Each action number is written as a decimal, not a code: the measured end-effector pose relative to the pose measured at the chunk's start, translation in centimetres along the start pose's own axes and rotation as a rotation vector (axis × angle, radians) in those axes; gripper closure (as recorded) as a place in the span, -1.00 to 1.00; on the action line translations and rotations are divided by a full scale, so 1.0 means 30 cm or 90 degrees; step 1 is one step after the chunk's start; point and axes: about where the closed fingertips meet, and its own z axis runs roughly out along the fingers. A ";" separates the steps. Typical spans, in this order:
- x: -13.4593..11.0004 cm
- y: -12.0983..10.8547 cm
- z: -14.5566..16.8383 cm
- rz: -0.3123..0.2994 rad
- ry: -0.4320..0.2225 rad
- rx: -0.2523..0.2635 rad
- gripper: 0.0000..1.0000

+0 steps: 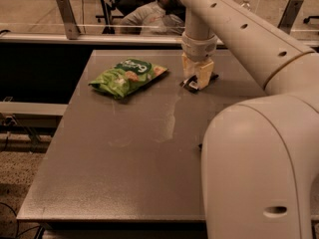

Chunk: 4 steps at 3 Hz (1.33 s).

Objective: Move rxbar chocolate near rxbar blueberry

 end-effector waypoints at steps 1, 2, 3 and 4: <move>0.008 0.001 -0.002 -0.001 0.003 -0.002 0.72; 0.010 0.038 -0.035 0.014 0.011 0.005 1.00; -0.014 0.122 -0.109 0.072 -0.017 0.012 1.00; -0.081 0.215 -0.168 0.124 -0.074 0.020 1.00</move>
Offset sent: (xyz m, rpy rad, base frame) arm -0.0526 -0.0255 0.0317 -0.0421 0.0332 -0.0657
